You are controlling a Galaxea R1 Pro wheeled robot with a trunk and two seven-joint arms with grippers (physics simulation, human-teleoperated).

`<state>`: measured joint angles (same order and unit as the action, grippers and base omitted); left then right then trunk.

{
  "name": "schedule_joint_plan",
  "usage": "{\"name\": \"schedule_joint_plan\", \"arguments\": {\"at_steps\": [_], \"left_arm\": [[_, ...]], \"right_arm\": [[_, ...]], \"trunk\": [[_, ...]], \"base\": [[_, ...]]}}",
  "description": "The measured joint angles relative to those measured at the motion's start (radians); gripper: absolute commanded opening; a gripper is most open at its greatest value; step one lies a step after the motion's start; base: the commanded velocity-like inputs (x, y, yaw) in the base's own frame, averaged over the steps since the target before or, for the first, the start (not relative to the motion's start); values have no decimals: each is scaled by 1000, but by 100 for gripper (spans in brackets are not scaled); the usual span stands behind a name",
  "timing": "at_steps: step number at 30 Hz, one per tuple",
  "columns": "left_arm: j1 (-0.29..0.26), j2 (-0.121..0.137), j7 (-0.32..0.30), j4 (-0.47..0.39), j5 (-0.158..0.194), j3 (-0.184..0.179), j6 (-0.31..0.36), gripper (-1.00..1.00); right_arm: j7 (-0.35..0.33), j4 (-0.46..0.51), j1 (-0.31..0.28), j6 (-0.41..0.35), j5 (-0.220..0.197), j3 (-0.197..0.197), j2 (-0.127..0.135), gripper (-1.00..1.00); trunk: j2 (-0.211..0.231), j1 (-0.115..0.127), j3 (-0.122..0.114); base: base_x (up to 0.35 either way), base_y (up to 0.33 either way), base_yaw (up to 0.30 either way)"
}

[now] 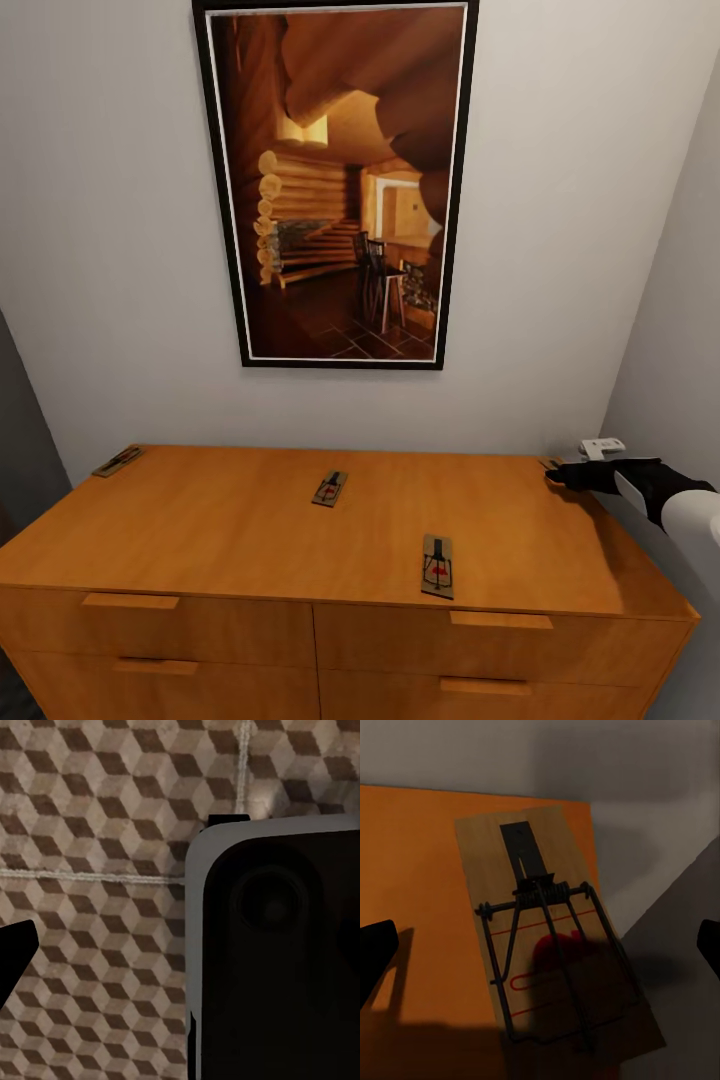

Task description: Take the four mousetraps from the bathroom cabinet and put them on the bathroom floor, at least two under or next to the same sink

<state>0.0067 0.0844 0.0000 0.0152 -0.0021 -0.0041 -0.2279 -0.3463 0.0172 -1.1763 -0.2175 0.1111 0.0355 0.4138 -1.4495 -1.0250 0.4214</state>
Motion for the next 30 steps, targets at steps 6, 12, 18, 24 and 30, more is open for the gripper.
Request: {"name": "schedule_joint_plan", "arguments": {"at_steps": [6, 12, 18, 24, 30], "left_arm": [[0, 0, 0, 0, 0, 0, 0, 100], [0, 0, 0, 0, 0, 0, 0, 100], [0, 0, 0, 0, 0, 0, 0, 100], [0, 0, 0, 0, 0, 0, 0, 100], [0, 0, 0, 0, 1, 0, 0, 100]], "right_arm": [[1, 0, 0, 0, 0, 0, 0, 100], [2, 0, 0, -1, 0, 0, 0, 100], [3, -1, 1, -2, 0, 0, 0, 100], [2, -1, 6, -2, 0, 0, -1, 100], [2, 0, 10, -1, -3, -9, -2, 100]], "trunk": [[0, 0, 0], [0, 0, 0], [0, 0, 0], [0, 0, 0], [0, 0, 0]], "base": [[0, 0, 0], [0, 0, 0], [0, 0, 0], [0, 0, 0], [0, 0, 0]]}}
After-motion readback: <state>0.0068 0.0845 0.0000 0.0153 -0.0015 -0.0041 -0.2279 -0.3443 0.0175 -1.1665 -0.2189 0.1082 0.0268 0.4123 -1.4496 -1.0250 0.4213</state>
